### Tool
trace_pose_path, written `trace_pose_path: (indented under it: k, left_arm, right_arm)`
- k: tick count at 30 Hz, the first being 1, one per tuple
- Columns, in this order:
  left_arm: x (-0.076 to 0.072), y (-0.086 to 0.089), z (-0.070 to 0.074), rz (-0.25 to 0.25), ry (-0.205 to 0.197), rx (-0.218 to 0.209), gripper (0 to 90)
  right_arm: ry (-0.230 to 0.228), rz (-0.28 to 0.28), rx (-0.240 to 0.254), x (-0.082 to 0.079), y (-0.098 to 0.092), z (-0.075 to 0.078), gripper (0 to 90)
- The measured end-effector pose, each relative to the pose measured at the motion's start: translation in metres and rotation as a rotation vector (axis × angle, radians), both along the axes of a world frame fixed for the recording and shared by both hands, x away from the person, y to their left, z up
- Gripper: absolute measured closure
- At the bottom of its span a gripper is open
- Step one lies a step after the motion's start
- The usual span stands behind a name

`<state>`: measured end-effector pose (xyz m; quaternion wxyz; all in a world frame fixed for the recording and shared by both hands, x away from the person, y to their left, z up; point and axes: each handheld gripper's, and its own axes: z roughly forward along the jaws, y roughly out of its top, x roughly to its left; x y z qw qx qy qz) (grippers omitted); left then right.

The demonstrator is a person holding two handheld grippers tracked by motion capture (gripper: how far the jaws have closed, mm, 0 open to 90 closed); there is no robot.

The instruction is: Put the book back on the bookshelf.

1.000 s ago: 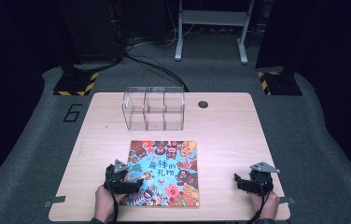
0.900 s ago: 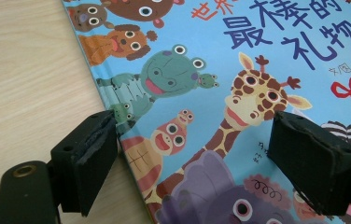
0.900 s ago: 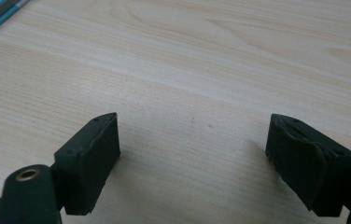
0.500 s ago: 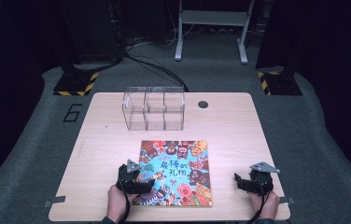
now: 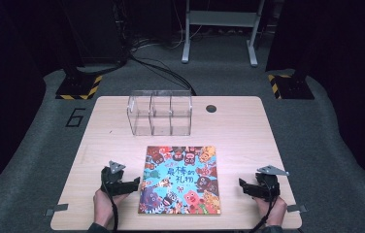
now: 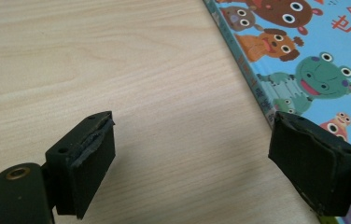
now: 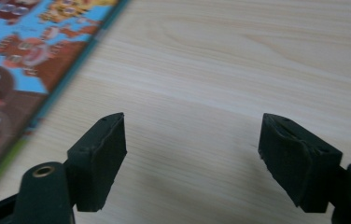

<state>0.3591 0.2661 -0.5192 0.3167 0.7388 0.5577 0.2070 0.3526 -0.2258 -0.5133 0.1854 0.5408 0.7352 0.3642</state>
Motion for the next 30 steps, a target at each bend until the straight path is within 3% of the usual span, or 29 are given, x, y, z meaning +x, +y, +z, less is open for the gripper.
trace_pose_path:
  k: [5,7,9,14,18,23,28,30]
  left_arm:
    - [0.001,-0.003,-0.006,-0.006,-0.012,0.006,10.7]
    - [0.001,-0.004,-0.008,-0.046,-0.013,0.033,4.8]
    - [0.0,-0.008,-0.01,-0.048,-0.021,0.049,0.8]
    - [0.0,-0.007,-0.012,-0.047,-0.038,0.039,1.0]
    - [0.003,-0.011,-0.013,-0.046,-0.048,0.032,0.7]
    - [0.006,-0.019,-0.013,-0.064,-0.055,0.033,0.7]
    - [0.011,-0.022,-0.012,-0.097,-0.048,0.042,0.8]
    - [0.012,-0.023,-0.012,-0.097,-0.053,0.034,0.9]
  right_arm:
    - [0.054,0.117,0.01,0.013,0.031,0.011,25.2]
    - [0.067,0.153,0.01,0.018,0.044,0.014,26.0]
    - [0.086,0.179,0.009,0.024,0.055,0.016,26.9]
    - [0.143,0.237,-0.046,0.041,0.076,0.014,28.7]
    - [0.193,0.237,-0.025,0.052,0.082,0.012,31.1]
    - [0.242,0.232,-0.033,0.061,0.087,0.011,32.4]
    - [0.244,0.227,-0.046,0.067,0.09,0.011,27.4]
    - [0.243,0.234,-0.074,0.068,0.092,0.011,26.0]
